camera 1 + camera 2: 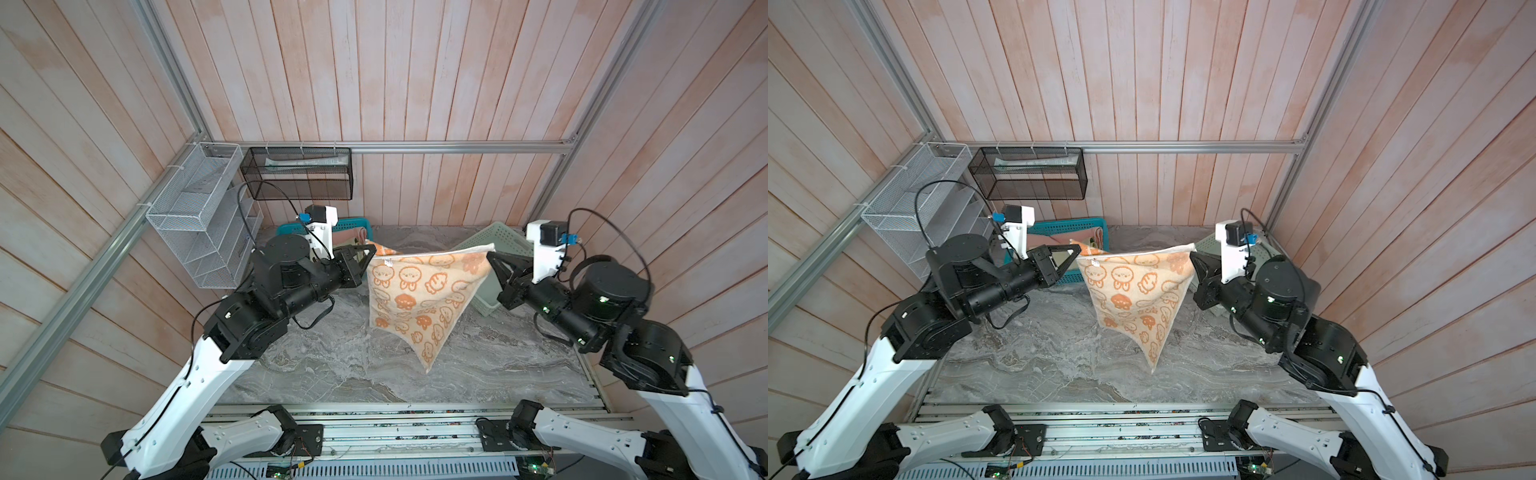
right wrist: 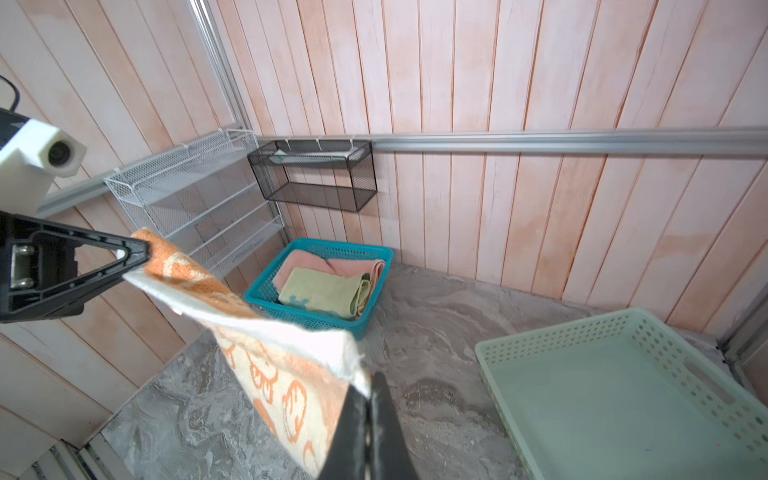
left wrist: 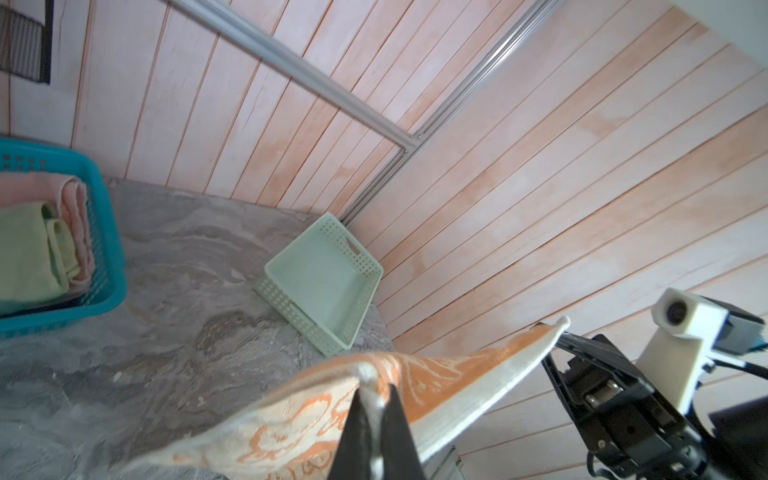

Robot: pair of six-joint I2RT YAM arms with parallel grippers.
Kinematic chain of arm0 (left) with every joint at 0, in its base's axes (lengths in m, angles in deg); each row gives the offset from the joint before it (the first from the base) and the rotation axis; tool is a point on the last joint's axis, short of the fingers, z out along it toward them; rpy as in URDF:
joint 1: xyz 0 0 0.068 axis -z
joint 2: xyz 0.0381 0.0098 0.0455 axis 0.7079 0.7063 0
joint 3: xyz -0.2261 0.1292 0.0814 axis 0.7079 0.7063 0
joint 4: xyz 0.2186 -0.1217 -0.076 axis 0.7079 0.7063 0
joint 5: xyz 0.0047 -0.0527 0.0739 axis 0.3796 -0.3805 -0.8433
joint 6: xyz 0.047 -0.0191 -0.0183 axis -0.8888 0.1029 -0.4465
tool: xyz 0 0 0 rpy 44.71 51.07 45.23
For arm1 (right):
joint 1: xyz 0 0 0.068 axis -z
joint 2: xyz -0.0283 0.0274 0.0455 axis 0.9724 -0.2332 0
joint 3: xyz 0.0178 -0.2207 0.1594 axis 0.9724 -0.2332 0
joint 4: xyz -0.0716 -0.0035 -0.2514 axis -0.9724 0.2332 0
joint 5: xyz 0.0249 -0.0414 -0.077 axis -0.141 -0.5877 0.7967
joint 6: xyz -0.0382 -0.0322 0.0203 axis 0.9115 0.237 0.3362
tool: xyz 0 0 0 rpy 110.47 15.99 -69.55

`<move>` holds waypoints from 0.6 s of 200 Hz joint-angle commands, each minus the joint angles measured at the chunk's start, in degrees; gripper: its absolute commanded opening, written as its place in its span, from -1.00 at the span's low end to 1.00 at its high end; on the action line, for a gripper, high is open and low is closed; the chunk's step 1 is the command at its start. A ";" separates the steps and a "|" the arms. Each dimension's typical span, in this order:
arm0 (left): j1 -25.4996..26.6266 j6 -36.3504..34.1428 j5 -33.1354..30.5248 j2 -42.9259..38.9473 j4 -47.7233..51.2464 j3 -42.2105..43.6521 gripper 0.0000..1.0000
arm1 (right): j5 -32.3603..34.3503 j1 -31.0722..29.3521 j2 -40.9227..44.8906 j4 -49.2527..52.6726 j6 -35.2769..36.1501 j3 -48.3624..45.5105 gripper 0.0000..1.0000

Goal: Fold and stack the towels
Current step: 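Lift the orange towel with both grippers and spread it out hanging, then lay the orange towel flat on the table with both grippers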

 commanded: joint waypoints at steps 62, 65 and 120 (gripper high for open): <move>-10.32 -5.22 -0.77 13.99 14.48 -14.89 -1.00 | -6.84 14.78 -19.30 12.61 9.55 12.04 -1.00; -11.41 -5.22 0.34 14.25 13.78 -14.03 -1.00 | -8.90 16.40 -19.91 11.59 9.67 11.26 -1.00; -27.48 -3.06 19.32 22.23 -6.00 6.99 -1.00 | -29.62 27.71 -34.24 -10.44 8.40 -3.25 -1.00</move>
